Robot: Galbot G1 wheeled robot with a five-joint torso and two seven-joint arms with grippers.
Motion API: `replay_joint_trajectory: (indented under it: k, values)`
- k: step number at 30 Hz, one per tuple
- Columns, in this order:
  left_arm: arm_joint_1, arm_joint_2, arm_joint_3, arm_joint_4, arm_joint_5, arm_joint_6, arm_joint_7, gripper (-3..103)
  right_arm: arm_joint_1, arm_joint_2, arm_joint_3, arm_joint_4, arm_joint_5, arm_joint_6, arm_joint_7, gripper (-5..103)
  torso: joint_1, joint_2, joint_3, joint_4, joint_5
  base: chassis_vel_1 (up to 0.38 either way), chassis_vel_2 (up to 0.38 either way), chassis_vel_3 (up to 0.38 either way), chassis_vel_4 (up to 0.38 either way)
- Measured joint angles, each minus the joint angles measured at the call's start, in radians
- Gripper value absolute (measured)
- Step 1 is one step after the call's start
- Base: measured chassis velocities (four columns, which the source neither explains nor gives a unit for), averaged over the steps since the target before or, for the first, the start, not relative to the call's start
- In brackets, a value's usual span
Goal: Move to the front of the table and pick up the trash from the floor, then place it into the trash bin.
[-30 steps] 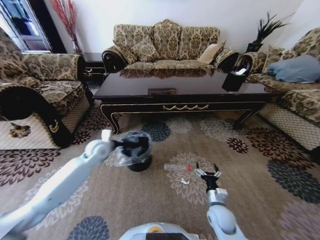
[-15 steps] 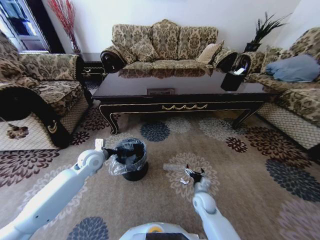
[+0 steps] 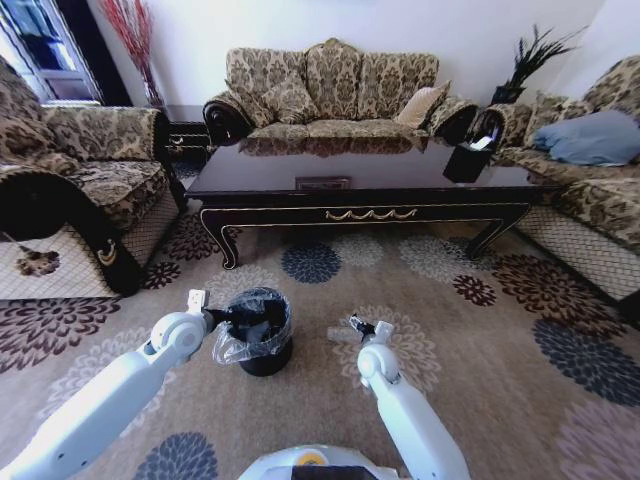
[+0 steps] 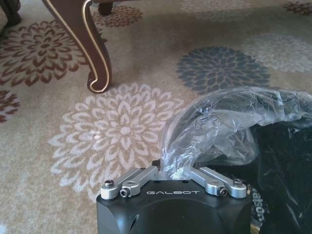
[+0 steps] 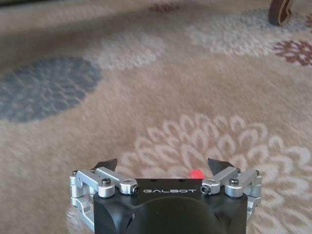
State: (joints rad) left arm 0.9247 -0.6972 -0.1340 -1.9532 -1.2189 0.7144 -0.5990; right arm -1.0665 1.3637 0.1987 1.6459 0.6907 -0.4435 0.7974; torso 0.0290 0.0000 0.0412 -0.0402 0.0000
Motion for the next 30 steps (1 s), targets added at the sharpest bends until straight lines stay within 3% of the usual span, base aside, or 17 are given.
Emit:
replay_joint_trajectory:
  k: [3, 10, 14, 19, 26, 30]
  values:
    - [0.013, 0.011, -0.006, -0.020, 0.000, 0.000, 0.000, 3, 0.038, 0.028, 0.015, -0.045, 0.057, -0.106, 0.064, 100, 0.000, 0.000, 0.000, 0.0004, 0.0000, 0.000, 0.000, 0.000, 0.000]
    - [0.031, 0.022, -0.016, -0.028, 0.006, 0.000, 0.003, 3, 0.123, 0.091, 0.040, -0.148, 0.110, -0.172, 0.167, 100, 0.000, 0.000, 0.000, 0.0004, -0.0001, 0.000, 0.000, 0.000, 0.000]
    - [0.048, 0.028, -0.027, -0.036, 0.010, -0.001, 0.013, 3, 0.175, 0.141, 0.066, -0.225, 0.105, -0.113, 0.200, 100, 0.000, 0.000, 0.000, 0.0005, 0.0000, 0.000, 0.000, 0.000, 0.000]
    - [0.071, 0.037, -0.039, -0.051, 0.013, -0.003, 0.025, 3, 0.273, 0.243, 0.150, -0.376, 0.026, 0.020, 0.216, 100, 0.000, 0.000, 0.000, 0.0009, 0.0001, 0.000, 0.000, 0.000, 0.000]
    - [0.073, 0.041, -0.039, -0.051, 0.014, -0.003, 0.026, 3, 0.350, 0.249, 0.207, -0.490, -0.077, 0.052, 0.317, 100, 0.000, 0.000, 0.000, 0.0001, 0.0000, 0.000, 0.000, 0.000, 0.000]
    - [0.073, 0.041, -0.032, -0.050, 0.014, -0.003, 0.026, 3, 0.364, 0.248, 0.227, -0.511, -0.086, 0.063, 0.342, 100, 0.000, 0.000, 0.000, 0.0003, -0.0001, 0.000, 0.000, 0.000, 0.000]
